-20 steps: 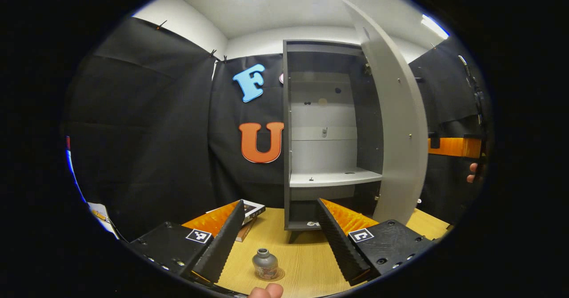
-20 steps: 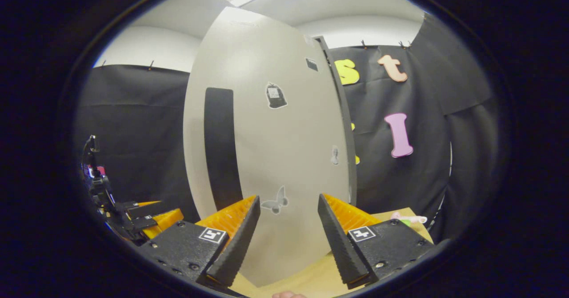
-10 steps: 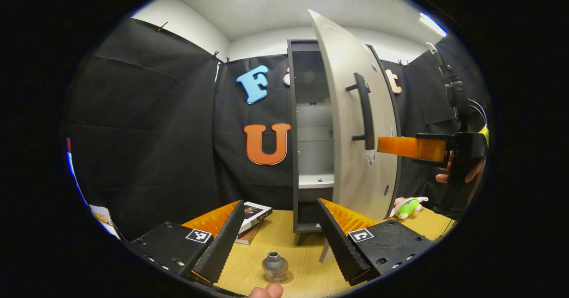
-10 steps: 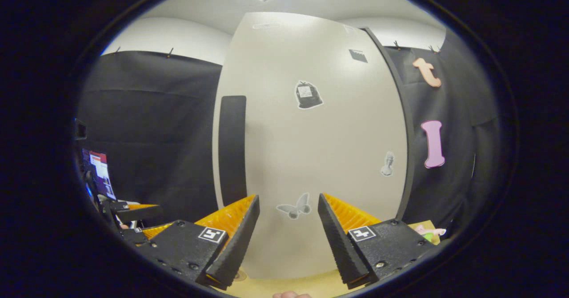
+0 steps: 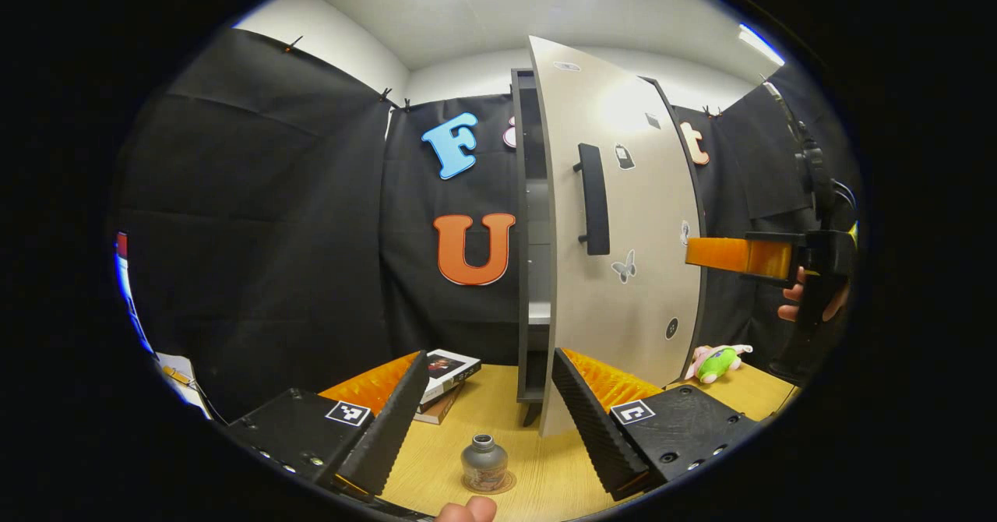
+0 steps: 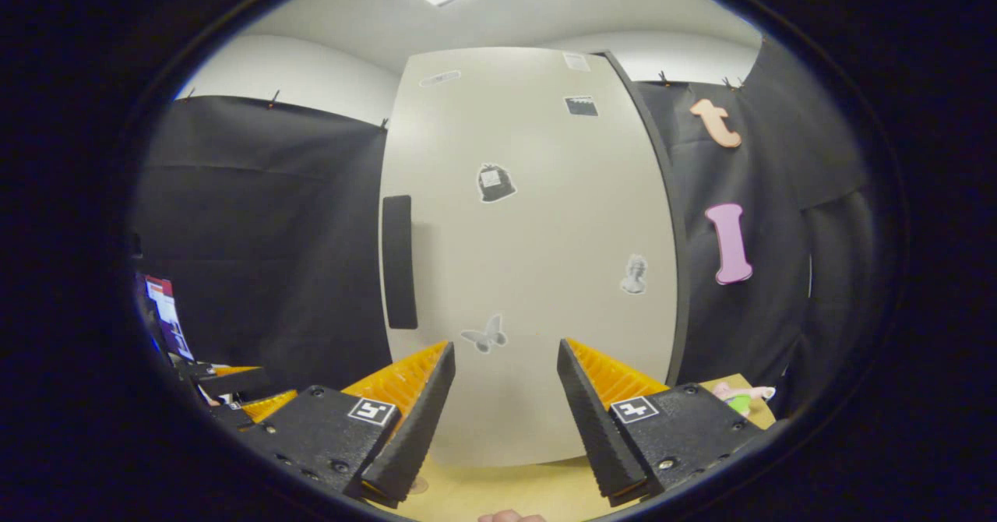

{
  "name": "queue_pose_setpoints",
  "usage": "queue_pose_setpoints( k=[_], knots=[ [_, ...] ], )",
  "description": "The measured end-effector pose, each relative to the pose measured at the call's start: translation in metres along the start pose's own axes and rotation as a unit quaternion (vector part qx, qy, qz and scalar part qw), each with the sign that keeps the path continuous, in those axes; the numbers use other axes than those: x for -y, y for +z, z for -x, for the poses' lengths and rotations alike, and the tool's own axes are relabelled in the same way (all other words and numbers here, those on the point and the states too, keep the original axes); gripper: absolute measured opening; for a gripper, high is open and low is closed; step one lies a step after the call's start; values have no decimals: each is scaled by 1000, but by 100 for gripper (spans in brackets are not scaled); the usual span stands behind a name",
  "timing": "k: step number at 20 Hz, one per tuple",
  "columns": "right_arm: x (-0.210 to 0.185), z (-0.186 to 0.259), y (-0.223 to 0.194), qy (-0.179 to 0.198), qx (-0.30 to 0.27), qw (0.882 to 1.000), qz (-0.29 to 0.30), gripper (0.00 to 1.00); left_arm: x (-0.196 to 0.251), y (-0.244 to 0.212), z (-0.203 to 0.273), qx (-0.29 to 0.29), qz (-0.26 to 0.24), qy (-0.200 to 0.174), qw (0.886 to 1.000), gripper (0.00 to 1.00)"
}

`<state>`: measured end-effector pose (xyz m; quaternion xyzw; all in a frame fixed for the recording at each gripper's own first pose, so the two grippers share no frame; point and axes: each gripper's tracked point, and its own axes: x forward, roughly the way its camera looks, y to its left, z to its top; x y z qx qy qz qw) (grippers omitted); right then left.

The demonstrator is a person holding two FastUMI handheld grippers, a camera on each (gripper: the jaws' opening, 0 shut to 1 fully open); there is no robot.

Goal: Open the cabinet door with the right hand, grasp the bottle in the cabinet with the left hand and place it on the coaster, then close the cabinet door with the right hand.

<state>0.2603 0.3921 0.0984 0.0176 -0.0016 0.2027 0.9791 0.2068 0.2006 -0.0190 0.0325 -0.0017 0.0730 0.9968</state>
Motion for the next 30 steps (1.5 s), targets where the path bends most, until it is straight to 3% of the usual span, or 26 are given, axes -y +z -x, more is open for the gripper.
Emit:
queue_pose_setpoints(
  k=[10,11,12,14,16,17,18,22,30],
  knots=[
    [75,107,-18,-121,-10,993,-1,82,36,-1,3,4,10,-23,1000,96],
    [81,116,-24,-133,-14,991,-1,86,38,4,5,6,8,-26,1000,100],
    [87,123,-29,-143,-19,990,-6,86,42,5,6,8,6,-29,1000,96],
    [97,138,-34,-159,-20,987,-19,86,51,7,8,13,4,-37,999,100],
    [109,152,-40,-178,-20,984,-25,86,57,11,10,20,4,-42,999,96],
    [113,159,-44,-184,-25,982,-28,82,59,12,11,23,4,-45,999,96],
    [116,162,-44,-188,-24,981,-33,86,62,13,12,27,4,-47,999,96],
    [127,163,-39,-200,-6,979,-27,86,69,18,15,34,1,-49,998,96],
    [127,171,-31,-193,1,981,-14,83,73,20,20,37,3,-48,998,96]
  ],
)
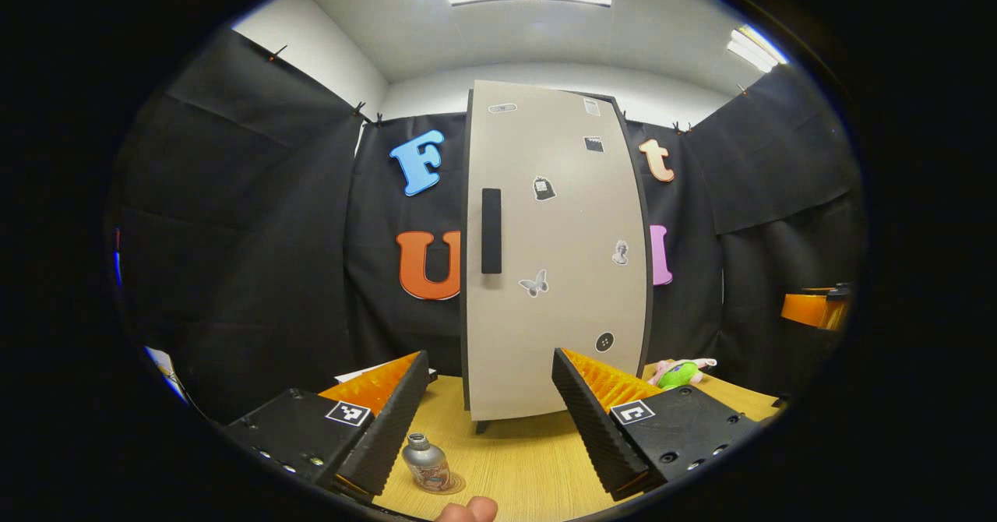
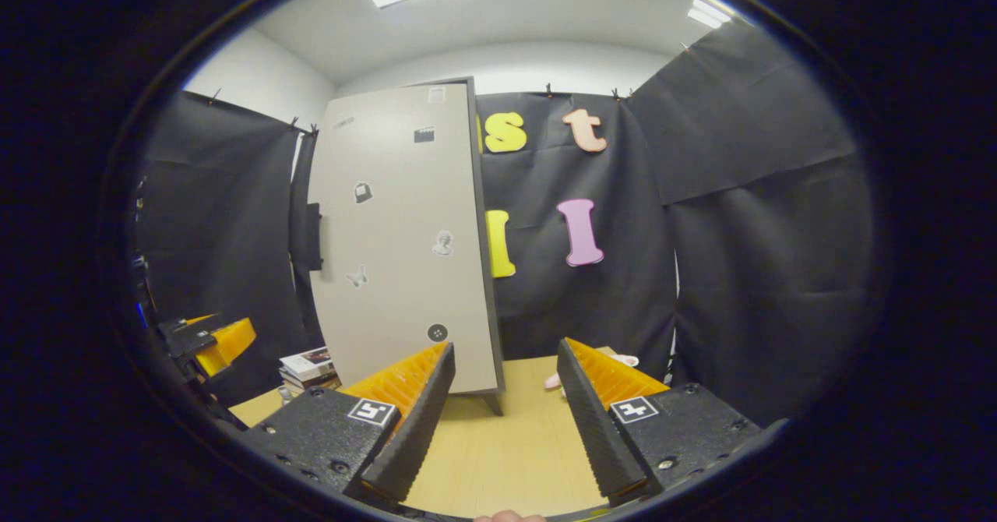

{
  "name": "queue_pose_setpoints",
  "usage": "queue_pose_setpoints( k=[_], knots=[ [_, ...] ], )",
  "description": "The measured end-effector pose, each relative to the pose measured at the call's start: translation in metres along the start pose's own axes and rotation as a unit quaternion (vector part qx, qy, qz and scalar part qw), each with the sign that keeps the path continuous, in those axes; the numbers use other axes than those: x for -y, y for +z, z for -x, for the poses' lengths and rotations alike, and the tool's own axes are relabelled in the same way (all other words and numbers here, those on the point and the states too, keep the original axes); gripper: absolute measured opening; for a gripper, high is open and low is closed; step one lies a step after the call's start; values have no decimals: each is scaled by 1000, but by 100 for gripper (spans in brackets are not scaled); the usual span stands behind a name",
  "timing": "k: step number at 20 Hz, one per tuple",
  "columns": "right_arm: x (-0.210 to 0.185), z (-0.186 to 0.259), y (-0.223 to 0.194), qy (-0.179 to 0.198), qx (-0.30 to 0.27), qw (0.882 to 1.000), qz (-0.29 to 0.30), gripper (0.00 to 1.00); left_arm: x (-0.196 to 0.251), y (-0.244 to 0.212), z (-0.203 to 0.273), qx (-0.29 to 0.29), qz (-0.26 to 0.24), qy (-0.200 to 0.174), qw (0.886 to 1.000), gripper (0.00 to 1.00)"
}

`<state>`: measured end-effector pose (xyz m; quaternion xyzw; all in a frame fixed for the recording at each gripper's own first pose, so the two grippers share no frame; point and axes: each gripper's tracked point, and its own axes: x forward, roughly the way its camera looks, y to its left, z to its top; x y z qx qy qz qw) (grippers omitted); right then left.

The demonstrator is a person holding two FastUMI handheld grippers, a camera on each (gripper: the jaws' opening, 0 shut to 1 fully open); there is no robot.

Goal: Open the cabinet door with the right hand, grasp the bottle in the cabinet with the left hand and place it on the coaster, then close the cabinet door with the right hand.

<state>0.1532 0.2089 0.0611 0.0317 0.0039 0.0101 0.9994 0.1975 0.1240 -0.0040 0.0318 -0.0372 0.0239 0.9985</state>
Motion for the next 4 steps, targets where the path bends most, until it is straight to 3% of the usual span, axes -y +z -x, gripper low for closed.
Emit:
queue_pose_setpoints(
  k=[4],
  knots=[
    [3,2,2,3,0,1000,5,86,0,0,3,1,-2,3,1000,96]
  ],
)
